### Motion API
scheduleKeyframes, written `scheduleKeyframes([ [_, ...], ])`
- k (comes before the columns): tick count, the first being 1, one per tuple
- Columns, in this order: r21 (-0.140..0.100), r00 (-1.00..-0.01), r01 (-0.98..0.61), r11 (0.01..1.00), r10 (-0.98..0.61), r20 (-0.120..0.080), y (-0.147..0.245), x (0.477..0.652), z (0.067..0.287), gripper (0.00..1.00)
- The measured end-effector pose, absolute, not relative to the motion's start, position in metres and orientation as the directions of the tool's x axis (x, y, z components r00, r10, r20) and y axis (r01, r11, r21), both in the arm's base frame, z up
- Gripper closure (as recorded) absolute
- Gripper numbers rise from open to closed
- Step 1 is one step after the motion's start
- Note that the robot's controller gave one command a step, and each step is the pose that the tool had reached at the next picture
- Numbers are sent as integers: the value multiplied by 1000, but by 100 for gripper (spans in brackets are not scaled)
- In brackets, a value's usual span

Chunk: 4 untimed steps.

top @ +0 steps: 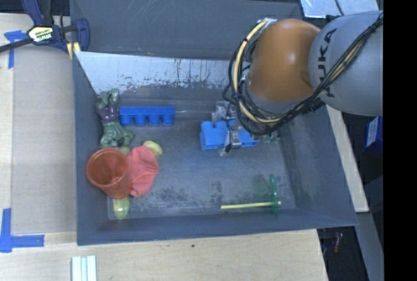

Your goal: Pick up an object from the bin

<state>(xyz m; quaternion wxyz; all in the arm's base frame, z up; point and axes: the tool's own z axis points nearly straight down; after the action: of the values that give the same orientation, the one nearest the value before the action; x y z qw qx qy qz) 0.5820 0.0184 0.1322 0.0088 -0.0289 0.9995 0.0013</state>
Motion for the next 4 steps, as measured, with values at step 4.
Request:
scheduleKeyframes([
  [4, 1, -998, -57, 998, -57, -32, 18, 585, 206, 100],
])
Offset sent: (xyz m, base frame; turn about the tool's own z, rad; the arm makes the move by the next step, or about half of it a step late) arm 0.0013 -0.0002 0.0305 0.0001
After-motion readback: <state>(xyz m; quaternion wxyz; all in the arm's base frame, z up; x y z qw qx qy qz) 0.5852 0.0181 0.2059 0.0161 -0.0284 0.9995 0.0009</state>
